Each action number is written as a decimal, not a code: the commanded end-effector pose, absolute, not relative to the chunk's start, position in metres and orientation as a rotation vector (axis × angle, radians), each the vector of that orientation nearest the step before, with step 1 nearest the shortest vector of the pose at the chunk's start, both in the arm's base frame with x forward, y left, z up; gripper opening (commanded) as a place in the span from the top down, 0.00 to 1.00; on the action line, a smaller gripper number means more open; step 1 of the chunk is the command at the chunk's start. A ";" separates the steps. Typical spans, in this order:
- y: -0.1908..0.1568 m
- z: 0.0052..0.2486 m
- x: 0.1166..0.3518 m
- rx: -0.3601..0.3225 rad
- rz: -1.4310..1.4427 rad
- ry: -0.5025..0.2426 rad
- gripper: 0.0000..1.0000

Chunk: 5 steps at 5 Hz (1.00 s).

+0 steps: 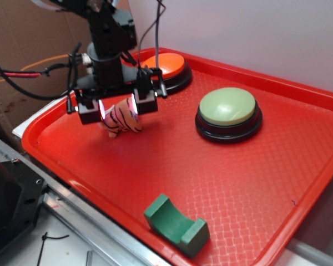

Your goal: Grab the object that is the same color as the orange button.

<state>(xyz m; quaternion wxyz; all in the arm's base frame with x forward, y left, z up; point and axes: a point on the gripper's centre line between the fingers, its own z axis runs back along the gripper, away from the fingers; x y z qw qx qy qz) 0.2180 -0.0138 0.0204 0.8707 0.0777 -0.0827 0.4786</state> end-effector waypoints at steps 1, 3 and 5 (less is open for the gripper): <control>-0.003 0.006 0.230 0.140 1.015 -0.199 0.00; 0.006 0.015 0.235 0.115 0.988 -0.174 1.00; -0.009 0.095 0.233 0.132 0.504 -0.134 1.00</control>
